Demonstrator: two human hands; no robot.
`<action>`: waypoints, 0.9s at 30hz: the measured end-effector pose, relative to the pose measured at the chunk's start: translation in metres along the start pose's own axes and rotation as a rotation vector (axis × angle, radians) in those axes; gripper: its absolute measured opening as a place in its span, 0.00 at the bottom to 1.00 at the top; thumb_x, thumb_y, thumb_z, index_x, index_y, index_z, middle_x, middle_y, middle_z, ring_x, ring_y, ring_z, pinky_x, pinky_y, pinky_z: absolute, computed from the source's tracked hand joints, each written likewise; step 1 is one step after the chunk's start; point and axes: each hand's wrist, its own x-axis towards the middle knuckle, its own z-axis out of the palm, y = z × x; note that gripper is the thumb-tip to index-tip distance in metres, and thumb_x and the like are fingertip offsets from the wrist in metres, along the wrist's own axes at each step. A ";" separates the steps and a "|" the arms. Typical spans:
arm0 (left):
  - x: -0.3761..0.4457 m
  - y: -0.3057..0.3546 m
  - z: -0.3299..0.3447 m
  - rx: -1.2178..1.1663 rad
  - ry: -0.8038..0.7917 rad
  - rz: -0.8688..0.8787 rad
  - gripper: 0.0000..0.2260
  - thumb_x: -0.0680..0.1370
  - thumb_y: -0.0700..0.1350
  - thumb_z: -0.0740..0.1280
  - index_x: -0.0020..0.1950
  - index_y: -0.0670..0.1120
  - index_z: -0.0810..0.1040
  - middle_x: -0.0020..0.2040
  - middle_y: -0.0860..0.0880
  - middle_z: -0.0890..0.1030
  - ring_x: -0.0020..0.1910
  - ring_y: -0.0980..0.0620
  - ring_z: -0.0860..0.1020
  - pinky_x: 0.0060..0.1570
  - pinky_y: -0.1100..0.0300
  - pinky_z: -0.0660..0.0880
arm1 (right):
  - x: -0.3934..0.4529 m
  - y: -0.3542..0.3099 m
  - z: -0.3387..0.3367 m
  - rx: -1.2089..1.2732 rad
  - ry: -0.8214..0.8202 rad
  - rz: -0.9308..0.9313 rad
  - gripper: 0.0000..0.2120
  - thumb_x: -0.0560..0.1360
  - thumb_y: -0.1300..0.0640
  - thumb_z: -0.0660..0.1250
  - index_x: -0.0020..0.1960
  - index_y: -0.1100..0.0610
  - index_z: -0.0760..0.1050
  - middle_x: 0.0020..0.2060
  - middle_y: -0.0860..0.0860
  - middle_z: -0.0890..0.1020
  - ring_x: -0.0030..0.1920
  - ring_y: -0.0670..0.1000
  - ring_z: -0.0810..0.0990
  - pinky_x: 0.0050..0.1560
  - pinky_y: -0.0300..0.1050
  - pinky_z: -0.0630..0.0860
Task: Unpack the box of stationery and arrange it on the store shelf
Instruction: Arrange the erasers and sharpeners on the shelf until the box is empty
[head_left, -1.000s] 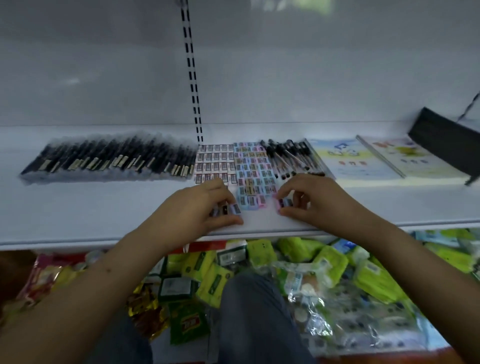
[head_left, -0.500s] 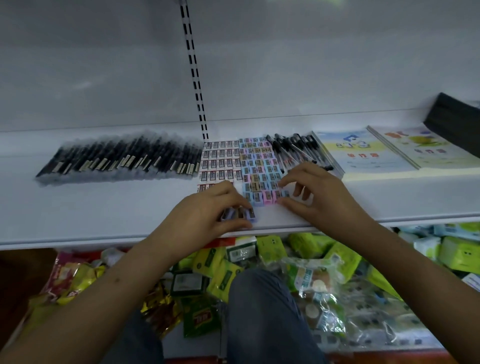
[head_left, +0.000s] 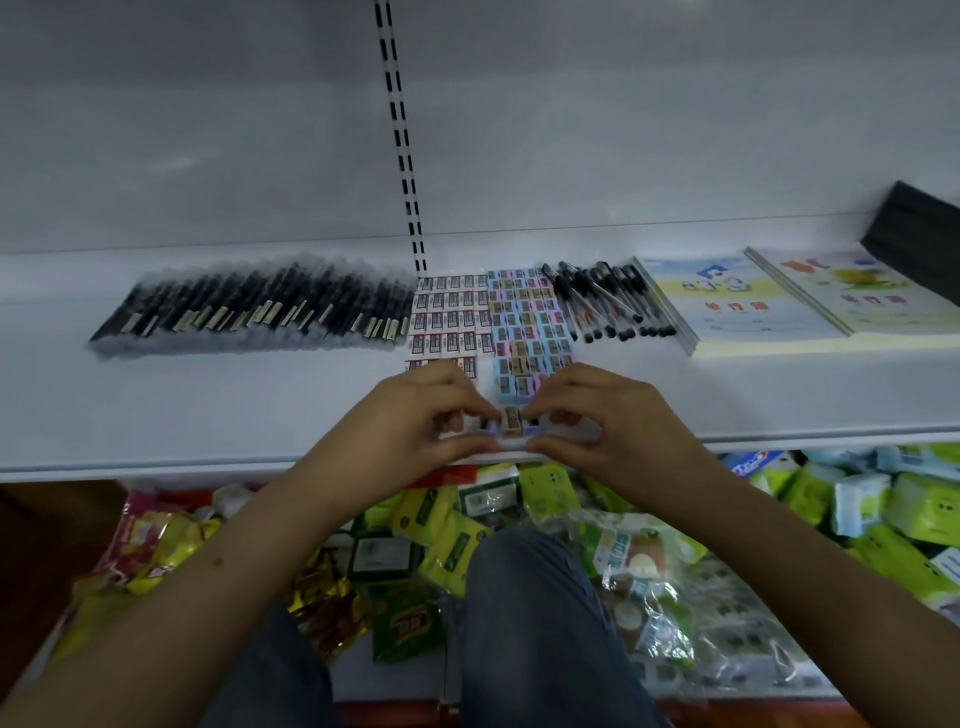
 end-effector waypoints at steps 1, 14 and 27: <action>0.001 0.002 0.004 0.004 0.008 0.018 0.12 0.73 0.56 0.71 0.53 0.53 0.83 0.47 0.58 0.77 0.43 0.59 0.77 0.44 0.63 0.76 | -0.001 -0.001 0.000 -0.002 0.016 -0.002 0.10 0.71 0.50 0.75 0.50 0.53 0.83 0.47 0.47 0.81 0.48 0.42 0.77 0.50 0.30 0.71; 0.017 0.007 0.027 0.014 0.116 0.008 0.09 0.74 0.51 0.74 0.52 0.50 0.82 0.44 0.54 0.77 0.41 0.59 0.75 0.42 0.60 0.76 | 0.001 0.008 -0.001 -0.026 0.082 0.088 0.09 0.69 0.57 0.77 0.47 0.56 0.80 0.41 0.47 0.78 0.39 0.43 0.74 0.45 0.31 0.72; 0.016 0.007 0.029 0.012 0.141 -0.037 0.09 0.73 0.49 0.75 0.51 0.50 0.81 0.41 0.56 0.76 0.41 0.58 0.75 0.40 0.72 0.68 | 0.003 0.010 0.001 -0.015 0.069 0.065 0.07 0.70 0.59 0.76 0.45 0.55 0.79 0.42 0.46 0.78 0.41 0.41 0.73 0.45 0.24 0.68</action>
